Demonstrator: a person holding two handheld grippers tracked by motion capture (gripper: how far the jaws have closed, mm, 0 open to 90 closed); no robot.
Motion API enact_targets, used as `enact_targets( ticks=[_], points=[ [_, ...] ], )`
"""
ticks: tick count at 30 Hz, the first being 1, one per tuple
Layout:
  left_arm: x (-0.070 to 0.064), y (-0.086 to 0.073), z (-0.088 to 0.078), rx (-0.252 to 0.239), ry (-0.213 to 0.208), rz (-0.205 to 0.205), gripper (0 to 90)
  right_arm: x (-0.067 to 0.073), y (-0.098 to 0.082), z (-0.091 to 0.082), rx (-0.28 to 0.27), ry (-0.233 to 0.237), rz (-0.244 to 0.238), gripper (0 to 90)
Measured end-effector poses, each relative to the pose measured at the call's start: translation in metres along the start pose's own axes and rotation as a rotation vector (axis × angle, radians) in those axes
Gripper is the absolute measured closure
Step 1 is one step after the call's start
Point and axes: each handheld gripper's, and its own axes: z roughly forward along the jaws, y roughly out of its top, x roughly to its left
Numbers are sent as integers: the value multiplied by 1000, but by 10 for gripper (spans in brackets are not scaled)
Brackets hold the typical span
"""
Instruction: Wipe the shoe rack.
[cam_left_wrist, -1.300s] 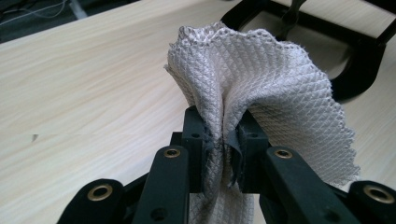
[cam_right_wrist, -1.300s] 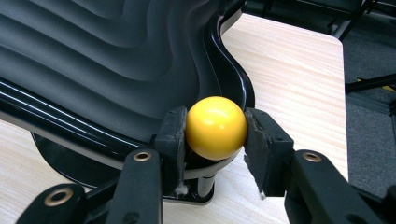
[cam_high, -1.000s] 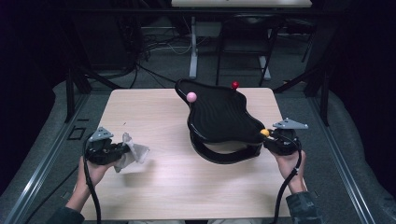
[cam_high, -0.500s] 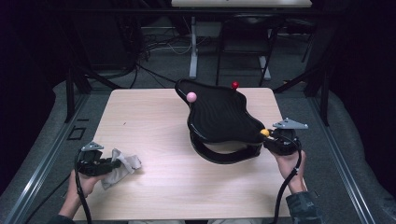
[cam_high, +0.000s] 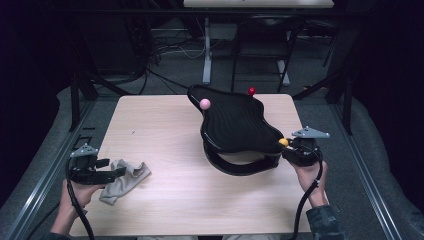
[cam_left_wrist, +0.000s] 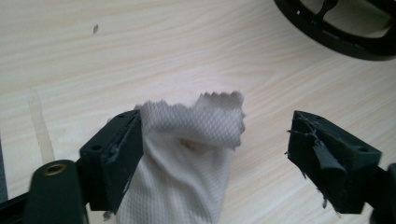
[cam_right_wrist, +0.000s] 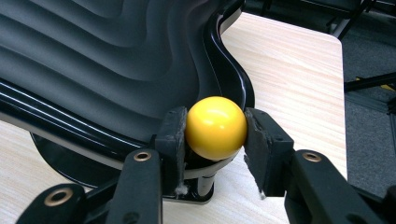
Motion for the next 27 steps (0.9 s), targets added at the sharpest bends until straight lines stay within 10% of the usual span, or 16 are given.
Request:
enact_targets(
  ticks=[12, 27],
  points=[
    [-46, 52, 57, -35, -75, 107, 0, 0, 0, 0, -2, 2, 1, 598],
    [-108, 92, 150, -57, -189, 175, 124, -1, -1, 0, -7, 2, -1, 598]
  ],
)
